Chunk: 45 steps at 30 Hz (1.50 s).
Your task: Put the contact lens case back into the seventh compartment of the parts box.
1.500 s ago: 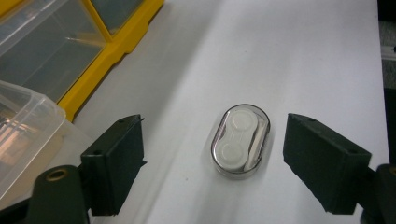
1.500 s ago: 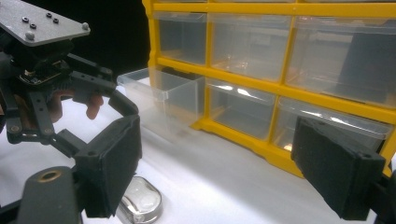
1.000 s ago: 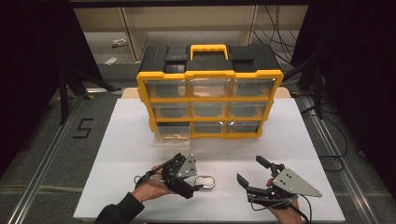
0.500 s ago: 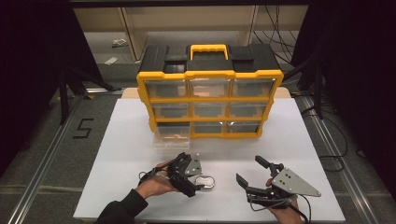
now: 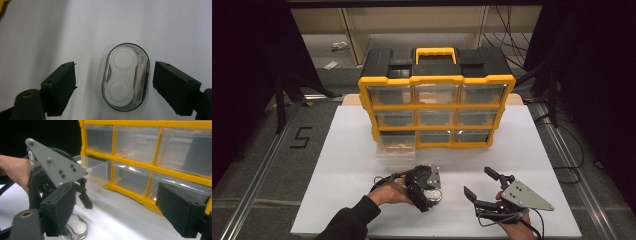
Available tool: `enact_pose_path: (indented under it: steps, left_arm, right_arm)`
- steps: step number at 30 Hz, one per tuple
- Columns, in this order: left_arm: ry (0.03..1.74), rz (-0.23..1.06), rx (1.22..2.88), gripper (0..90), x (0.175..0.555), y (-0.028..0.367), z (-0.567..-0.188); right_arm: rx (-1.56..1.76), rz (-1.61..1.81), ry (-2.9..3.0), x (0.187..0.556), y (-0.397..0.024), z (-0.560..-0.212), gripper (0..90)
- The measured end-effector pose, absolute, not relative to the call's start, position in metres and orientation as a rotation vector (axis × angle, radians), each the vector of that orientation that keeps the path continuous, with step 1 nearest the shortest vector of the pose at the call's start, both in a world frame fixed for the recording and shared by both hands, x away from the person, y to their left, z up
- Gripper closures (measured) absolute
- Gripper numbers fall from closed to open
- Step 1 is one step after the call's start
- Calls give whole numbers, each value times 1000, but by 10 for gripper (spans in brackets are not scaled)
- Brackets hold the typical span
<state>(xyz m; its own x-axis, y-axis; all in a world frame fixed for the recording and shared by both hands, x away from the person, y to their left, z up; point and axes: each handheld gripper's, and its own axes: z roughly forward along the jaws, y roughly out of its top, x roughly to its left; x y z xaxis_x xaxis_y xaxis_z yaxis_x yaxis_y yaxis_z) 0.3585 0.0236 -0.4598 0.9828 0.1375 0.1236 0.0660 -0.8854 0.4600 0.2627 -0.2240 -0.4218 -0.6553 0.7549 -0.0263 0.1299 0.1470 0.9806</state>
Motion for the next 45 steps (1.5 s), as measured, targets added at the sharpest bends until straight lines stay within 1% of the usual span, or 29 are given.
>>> enact_pose_path:
  steps: [3, 4, 6, 7, 11, 17, 21, 25, 33, 37, 39, 43, 45]
  left_arm:
    - [132, 195, 2665, 195, 359, 22, -460]
    - [165, 171, 2644, 197, 358, 20, -462]
    - [164, 167, 2650, 202, 359, 19, -463]
    - [124, 168, 2691, 208, 361, 17, -463]
    - [96, 152, 2723, 244, 361, 14, -466]
    - [114, 103, 2718, 334, 362, 15, -466]
    - [173, 35, 2704, 409, 363, 16, -467]
    - [171, 30, 2725, 484, 365, 17, -465]
    - [192, 15, 2696, 492, 364, 20, -466]
    - [166, 45, 2711, 492, 366, 22, -464]
    - [211, 36, 2668, 493, 364, 24, -462]
    - [202, 67, 2680, 493, 367, 27, -458]
    - [255, 68, 2643, 493, 366, 29, -457]
  right_arm:
    - [844, 1539, 1907, 263, -224, -422, 173]
    - [845, 1548, 1898, 263, -224, -422, 173]
    - [845, 1546, 1899, 263, -225, -422, 173]
    - [845, 1547, 1899, 263, -225, -422, 173]
    - [844, 1544, 1905, 263, -224, -422, 173]
    - [839, 1553, 1899, 263, -224, -422, 173]
    - [842, 1559, 1896, 264, -225, -422, 173]
    - [849, 1559, 1897, 264, -225, -422, 173]
    - [852, 1562, 1899, 264, -225, -421, 173]
    - [851, 1561, 1899, 264, -225, -421, 173]
    - [846, 1564, 1896, 264, -225, -421, 173]
    - [850, 1562, 1898, 264, -225, -421, 173]
    - [848, 1562, 1898, 263, -225, -421, 173]
